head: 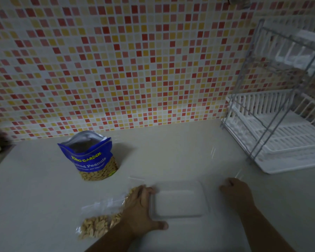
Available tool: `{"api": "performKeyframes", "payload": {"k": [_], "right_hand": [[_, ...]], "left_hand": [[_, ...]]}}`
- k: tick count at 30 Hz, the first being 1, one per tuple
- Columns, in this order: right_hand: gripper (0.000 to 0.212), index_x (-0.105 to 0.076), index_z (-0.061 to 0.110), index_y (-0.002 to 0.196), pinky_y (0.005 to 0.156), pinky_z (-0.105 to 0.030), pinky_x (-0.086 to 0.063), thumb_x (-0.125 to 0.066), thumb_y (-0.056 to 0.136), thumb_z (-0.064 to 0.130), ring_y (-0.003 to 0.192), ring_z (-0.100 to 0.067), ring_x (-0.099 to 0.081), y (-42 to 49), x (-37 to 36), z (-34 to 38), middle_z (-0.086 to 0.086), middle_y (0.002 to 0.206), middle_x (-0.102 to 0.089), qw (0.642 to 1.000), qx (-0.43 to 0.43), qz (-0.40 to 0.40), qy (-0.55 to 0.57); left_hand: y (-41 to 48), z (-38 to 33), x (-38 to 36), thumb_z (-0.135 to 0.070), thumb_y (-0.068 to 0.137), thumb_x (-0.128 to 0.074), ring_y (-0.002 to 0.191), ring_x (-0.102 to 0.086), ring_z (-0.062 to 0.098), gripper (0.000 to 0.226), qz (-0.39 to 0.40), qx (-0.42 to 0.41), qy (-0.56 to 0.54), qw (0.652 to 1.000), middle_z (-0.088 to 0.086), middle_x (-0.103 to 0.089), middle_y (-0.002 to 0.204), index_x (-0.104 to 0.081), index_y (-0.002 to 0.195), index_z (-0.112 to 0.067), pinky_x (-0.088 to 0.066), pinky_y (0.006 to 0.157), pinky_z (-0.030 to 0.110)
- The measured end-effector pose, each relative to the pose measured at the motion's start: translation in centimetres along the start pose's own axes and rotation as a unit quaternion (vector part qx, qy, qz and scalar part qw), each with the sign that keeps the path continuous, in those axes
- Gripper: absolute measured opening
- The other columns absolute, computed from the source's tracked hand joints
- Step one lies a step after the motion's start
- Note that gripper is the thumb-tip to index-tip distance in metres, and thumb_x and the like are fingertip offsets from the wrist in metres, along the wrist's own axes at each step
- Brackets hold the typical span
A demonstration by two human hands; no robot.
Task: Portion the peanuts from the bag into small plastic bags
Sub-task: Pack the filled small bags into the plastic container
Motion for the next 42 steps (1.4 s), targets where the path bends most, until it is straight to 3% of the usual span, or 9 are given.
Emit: {"api": "performKeyframes", "payload": {"k": [10, 18, 20, 23, 25, 28, 33, 39, 42], "right_hand": [[0.05, -0.06, 0.01, 0.121, 0.098, -0.034, -0.043, -0.073, 0.076, 0.026, 0.112, -0.033, -0.059, 0.0, -0.6, -0.2, -0.021, 0.122, -0.06, 0.999, -0.006, -0.04, 0.007], [0.039, -0.063, 0.002, 0.113, 0.093, -0.039, -0.045, -0.069, 0.078, 0.019, 0.101, -0.039, -0.062, 0.0, 0.0, 1.6, -0.028, 0.103, -0.067, 0.987, 0.066, -0.147, 0.006], [0.034, -0.066, -0.002, 0.105, 0.088, -0.04, -0.048, -0.068, 0.077, 0.017, 0.093, -0.04, -0.064, -0.5, 0.5, 3.6, -0.028, 0.092, -0.069, 0.974, 0.117, -0.193, 0.018], [0.024, -0.066, -0.005, 0.098, 0.085, -0.041, -0.048, -0.071, 0.076, 0.004, 0.088, -0.04, -0.065, -2.2, 1.1, 7.9, -0.028, 0.086, -0.069, 0.958, 0.177, -0.213, 0.079], [0.021, -0.066, -0.001, 0.099, 0.086, -0.037, -0.047, -0.068, 0.079, 0.005, 0.09, -0.037, -0.064, -3.6, 0.7, 10.9, -0.025, 0.091, -0.068, 0.955, 0.189, -0.186, 0.133], [0.02, -0.066, 0.003, 0.101, 0.085, -0.031, -0.045, -0.065, 0.082, 0.008, 0.093, -0.032, -0.063, -6.4, -1.7, 14.9, -0.018, 0.094, -0.068, 0.955, 0.219, -0.104, 0.172], [0.017, -0.064, 0.011, 0.103, 0.066, -0.015, -0.032, -0.062, 0.086, 0.013, 0.08, -0.017, -0.054, -13.2, -8.4, 19.1, 0.0, 0.087, -0.056, 0.948, 0.275, 0.085, 0.138], [0.034, -0.059, 0.018, 0.121, 0.095, -0.023, -0.04, -0.052, 0.09, 0.026, 0.11, -0.021, -0.057, -17.1, -17.3, 20.0, -0.004, 0.117, -0.062, 0.902, 0.377, 0.195, -0.072], [0.066, -0.046, 0.02, 0.134, 0.105, -0.032, -0.03, -0.014, 0.082, 0.047, 0.122, -0.022, -0.047, -17.0, -20.1, 19.6, -0.005, 0.132, -0.053, 0.828, 0.466, 0.184, -0.251]], "left_hand": [[-0.2, 0.1, 0.1, -0.085, 0.04, -0.063, 0.142, -0.015, 0.015, 0.122, -0.026, -0.008, -0.011, 1.0, -0.005, -0.023, 0.15, -0.014, 0.142, -0.041, -0.015, 0.114, 0.026], [-1.1, -0.2, 1.7, -0.08, 0.04, -0.071, 0.139, 0.005, 0.002, 0.128, -0.016, -0.055, -0.053, 0.997, -0.032, 0.005, 0.145, 0.002, 0.141, -0.05, -0.003, 0.116, 0.022], [-1.4, -0.1, 2.9, -0.084, 0.042, -0.064, 0.138, 0.0, 0.0, 0.119, -0.04, -0.08, -0.076, 0.993, -0.032, -0.001, 0.146, -0.004, 0.139, -0.05, -0.006, 0.114, 0.017], [-1.8, 0.9, 5.1, -0.079, 0.058, -0.06, 0.126, -0.032, -0.006, 0.082, -0.139, -0.094, -0.192, 0.967, -0.032, -0.035, 0.133, -0.038, 0.129, -0.042, -0.029, 0.106, 0.015], [-2.3, 1.8, 6.6, -0.062, 0.071, -0.055, 0.108, -0.047, -0.008, 0.041, -0.213, -0.056, -0.264, 0.939, -0.028, -0.06, 0.11, -0.058, 0.105, -0.04, -0.04, 0.094, 0.018], [-3.3, 3.9, 8.8, -0.042, 0.085, -0.057, 0.086, -0.061, 0.0, 0.014, -0.275, 0.06, -0.367, 0.887, -0.015, -0.07, 0.083, -0.066, 0.077, -0.035, -0.047, 0.082, 0.021], [-5.2, 10.2, 9.6, -0.02, 0.092, -0.054, 0.099, -0.061, 0.027, 0.01, -0.286, 0.249, -0.337, 0.862, 0.004, -0.067, 0.094, -0.064, 0.089, -0.022, -0.044, 0.087, 0.032], [-6.8, 14.7, 7.6, -0.047, 0.071, -0.059, 0.112, -0.059, 0.027, 0.072, -0.082, 0.317, -0.238, 0.915, 0.011, -0.061, 0.124, -0.047, 0.137, -0.02, -0.046, 0.099, 0.034], [-6.4, 14.6, 7.6, -0.054, 0.063, -0.037, 0.125, -0.049, 0.025, 0.082, -0.044, 0.283, -0.11, 0.952, 0.007, -0.052, 0.135, -0.037, 0.142, -0.03, -0.037, 0.105, 0.031]]}}
Point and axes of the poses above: each hand's wrist, its own y-axis towards the middle knuckle, its own x-axis out of the back of the hand, z = x × y, the point moved 3 cm from there along y, towards the middle knuckle
